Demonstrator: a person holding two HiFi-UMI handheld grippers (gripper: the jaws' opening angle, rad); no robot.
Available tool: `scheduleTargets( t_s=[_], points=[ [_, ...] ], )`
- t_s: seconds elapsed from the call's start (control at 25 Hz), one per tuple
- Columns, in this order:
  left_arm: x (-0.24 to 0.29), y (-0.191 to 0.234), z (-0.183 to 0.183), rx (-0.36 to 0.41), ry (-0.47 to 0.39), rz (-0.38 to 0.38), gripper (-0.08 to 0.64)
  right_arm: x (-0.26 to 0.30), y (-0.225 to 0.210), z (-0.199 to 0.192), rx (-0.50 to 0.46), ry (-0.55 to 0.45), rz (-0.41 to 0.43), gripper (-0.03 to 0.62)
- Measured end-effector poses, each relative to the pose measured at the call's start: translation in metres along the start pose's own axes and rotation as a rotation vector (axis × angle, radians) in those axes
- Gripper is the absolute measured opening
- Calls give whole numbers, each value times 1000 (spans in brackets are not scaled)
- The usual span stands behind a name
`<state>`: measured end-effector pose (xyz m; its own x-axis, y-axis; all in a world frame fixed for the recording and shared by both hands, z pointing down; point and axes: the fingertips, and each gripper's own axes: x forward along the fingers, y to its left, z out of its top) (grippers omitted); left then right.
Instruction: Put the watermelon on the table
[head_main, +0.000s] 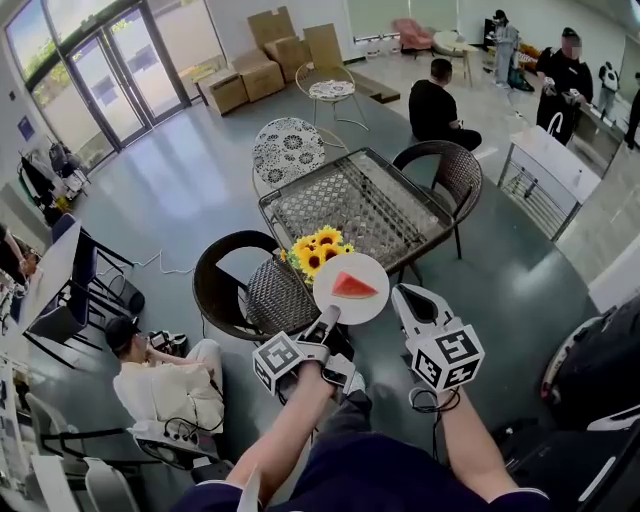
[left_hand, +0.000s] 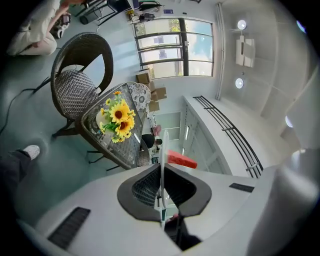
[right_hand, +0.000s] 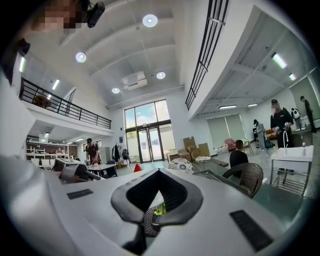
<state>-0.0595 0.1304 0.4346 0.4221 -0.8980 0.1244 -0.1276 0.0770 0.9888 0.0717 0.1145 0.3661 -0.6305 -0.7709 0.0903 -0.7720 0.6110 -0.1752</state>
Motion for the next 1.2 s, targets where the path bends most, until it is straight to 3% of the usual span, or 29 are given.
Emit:
scheduleTargets(
  t_s=[0.72, 1.2],
  points=[
    [141, 1, 121, 29, 100, 13, 15, 167, -68, 16, -2, 41, -71, 3],
    [199, -4, 179, 53, 99, -2, 15, 231, -94, 21, -27, 61, -53, 3]
  ],
)
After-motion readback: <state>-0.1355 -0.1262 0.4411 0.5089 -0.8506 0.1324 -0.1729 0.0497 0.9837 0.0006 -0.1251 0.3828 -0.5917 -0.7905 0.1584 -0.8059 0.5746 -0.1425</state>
